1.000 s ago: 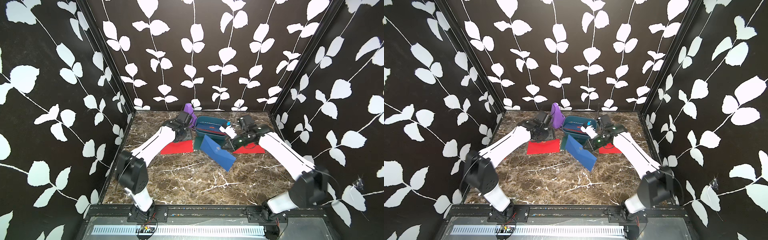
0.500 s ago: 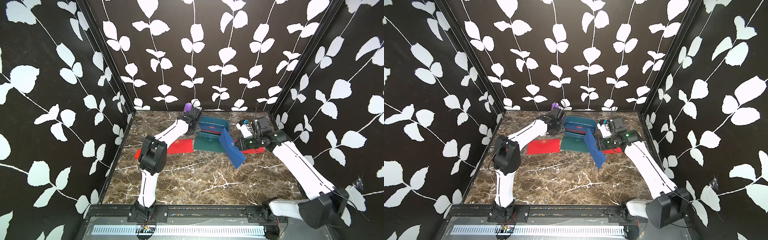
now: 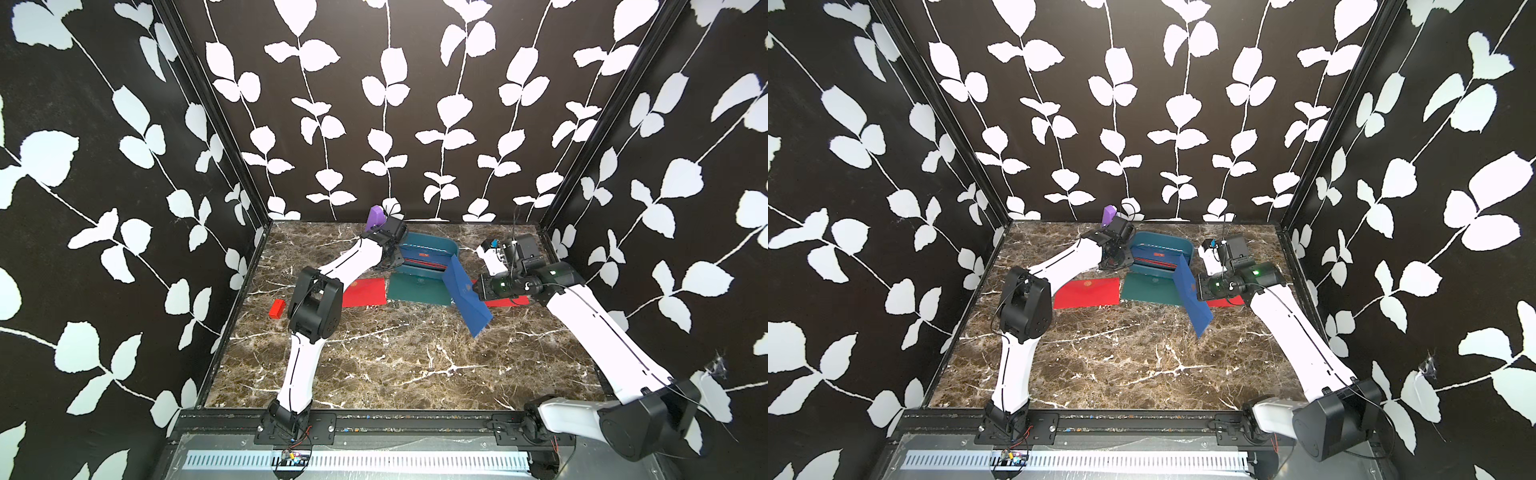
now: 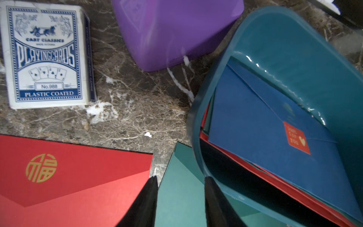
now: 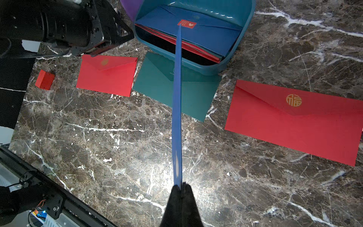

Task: Put the sealed envelopes into the storage box
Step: Place the envelope in the storage box.

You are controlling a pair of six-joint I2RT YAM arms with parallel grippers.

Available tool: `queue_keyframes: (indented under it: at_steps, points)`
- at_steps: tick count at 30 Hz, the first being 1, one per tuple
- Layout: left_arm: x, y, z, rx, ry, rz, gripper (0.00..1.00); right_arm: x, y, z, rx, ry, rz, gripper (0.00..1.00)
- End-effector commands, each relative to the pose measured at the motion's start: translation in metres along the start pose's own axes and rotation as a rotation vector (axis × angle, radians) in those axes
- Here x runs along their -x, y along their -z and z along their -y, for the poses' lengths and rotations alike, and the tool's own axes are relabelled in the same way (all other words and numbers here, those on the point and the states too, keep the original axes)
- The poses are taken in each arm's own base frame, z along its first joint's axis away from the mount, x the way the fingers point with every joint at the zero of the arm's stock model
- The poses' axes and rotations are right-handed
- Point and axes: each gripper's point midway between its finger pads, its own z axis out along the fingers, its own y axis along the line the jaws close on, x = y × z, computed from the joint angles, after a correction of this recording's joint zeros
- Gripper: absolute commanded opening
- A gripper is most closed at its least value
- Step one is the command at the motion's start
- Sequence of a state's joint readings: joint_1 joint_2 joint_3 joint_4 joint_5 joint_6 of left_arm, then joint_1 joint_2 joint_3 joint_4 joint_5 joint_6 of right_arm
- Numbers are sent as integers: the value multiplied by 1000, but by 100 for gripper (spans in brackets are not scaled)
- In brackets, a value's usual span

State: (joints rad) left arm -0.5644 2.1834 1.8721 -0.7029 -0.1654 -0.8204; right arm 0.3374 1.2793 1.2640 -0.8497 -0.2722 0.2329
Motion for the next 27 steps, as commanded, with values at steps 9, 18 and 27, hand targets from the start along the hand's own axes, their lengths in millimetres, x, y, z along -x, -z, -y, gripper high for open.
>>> queue_keyframes:
  at_steps: [9, 18, 27]
  points:
    - [0, 35, -1, -20, 1, 23, 52, 49, 12, -12, 91, -266, 245, 0]
    - [1, 124, -61, 92, 14, 131, 62, 89, -4, -25, 34, -587, 559, 0]
    - [-50, 142, -121, 163, 13, 73, 63, 104, -14, -21, -156, -1009, 956, 0]
